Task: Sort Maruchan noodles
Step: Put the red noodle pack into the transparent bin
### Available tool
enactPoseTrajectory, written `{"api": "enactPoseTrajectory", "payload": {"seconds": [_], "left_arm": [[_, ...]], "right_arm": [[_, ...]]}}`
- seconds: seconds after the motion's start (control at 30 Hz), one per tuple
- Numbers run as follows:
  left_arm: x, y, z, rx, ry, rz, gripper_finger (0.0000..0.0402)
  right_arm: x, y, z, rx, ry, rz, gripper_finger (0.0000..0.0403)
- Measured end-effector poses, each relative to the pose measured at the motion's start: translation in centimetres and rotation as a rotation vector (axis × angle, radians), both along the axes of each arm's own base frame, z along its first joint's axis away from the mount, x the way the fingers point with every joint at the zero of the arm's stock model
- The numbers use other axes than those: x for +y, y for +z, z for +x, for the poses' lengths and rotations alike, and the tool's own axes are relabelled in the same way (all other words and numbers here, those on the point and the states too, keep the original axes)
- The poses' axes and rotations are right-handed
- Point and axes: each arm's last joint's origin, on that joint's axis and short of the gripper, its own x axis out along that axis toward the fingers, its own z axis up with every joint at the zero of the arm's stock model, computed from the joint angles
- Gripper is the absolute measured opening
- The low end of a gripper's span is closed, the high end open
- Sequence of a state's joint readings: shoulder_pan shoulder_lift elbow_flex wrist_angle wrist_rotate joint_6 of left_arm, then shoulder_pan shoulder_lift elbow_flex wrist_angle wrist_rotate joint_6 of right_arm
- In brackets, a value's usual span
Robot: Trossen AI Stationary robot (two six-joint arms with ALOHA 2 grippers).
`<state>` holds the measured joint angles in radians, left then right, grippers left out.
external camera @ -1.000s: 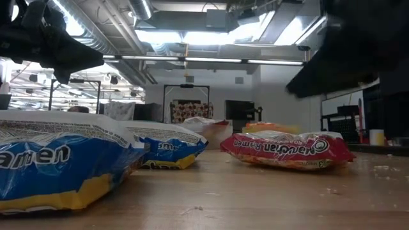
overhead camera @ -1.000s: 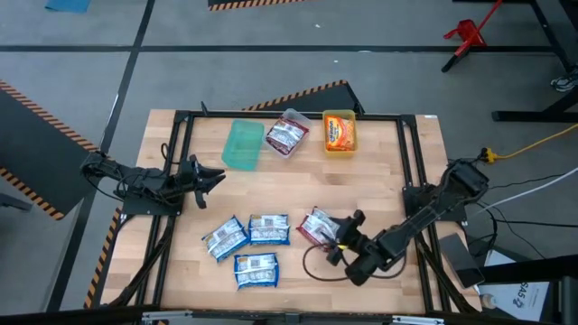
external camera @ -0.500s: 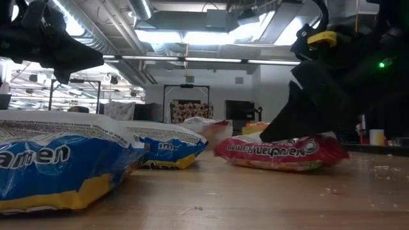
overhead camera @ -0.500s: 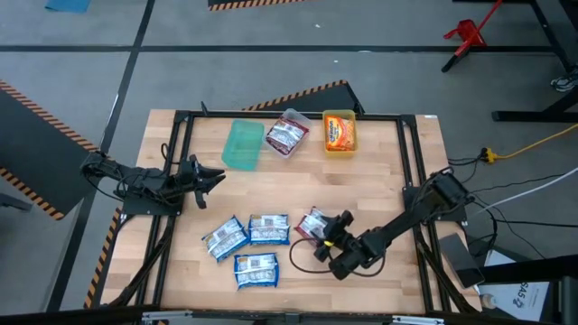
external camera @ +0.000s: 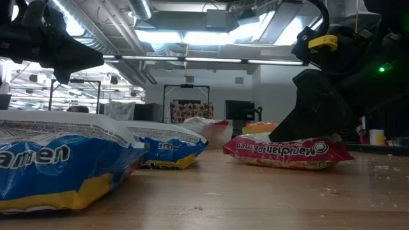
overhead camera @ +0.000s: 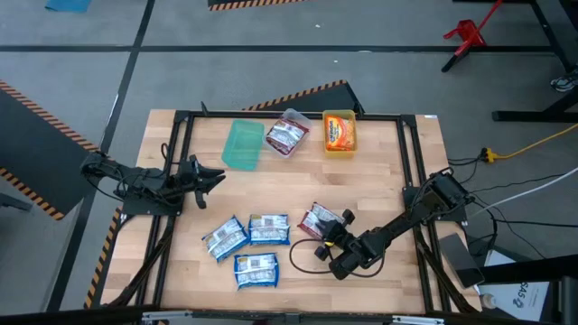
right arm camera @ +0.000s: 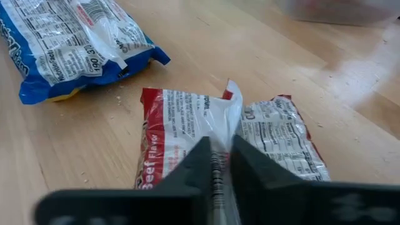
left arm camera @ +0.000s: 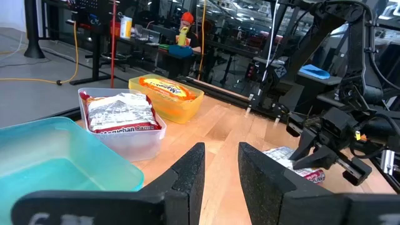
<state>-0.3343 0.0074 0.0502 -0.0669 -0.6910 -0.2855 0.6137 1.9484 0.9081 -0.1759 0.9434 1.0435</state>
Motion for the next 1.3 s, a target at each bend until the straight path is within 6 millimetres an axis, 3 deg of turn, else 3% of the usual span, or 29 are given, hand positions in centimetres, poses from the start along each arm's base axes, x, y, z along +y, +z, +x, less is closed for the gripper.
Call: {"api": "enactPoseTrajectory", "payload": {"seconds": [0.1, 0.43, 0.8, 0.93, 1.13, 1.3], "left_arm": [[0.0, 0.0, 0.0, 0.000, 0.000, 0.000, 0.0090], [0.0, 0.0, 0.0, 0.000, -0.001, 0.000, 0.0090], [0.0, 0.0, 0.0, 0.003, -0.001, 0.008, 0.0090], [0.0, 0.0, 0.0, 0.003, -0.001, 0.008, 0.0090], [0.0, 0.0, 0.0, 0.003, -0.001, 0.008, 0.0090], [0.0, 0.0, 0.0, 0.004, -0.001, 0.009, 0.0090]], "right_arm": [[0.0, 0.0, 0.0, -0.001, 0.000, -0.002, 0.0007], [-0.7, 1.4, 1.3, -0.001, -0.031, -0.017, 0.0000], [-5.1, 5.9, 3.2, 0.016, -0.038, -0.130, 0.0001], [-6.1, 8.8, 2.9, 0.018, 0.027, -0.112, 0.0005], [-6.1, 13.3, 1.1, 0.010, 0.256, 0.114, 0.0057], [-5.6, 12.3, 1.1, 0.048, 0.276, 0.091, 0.0145]]}}
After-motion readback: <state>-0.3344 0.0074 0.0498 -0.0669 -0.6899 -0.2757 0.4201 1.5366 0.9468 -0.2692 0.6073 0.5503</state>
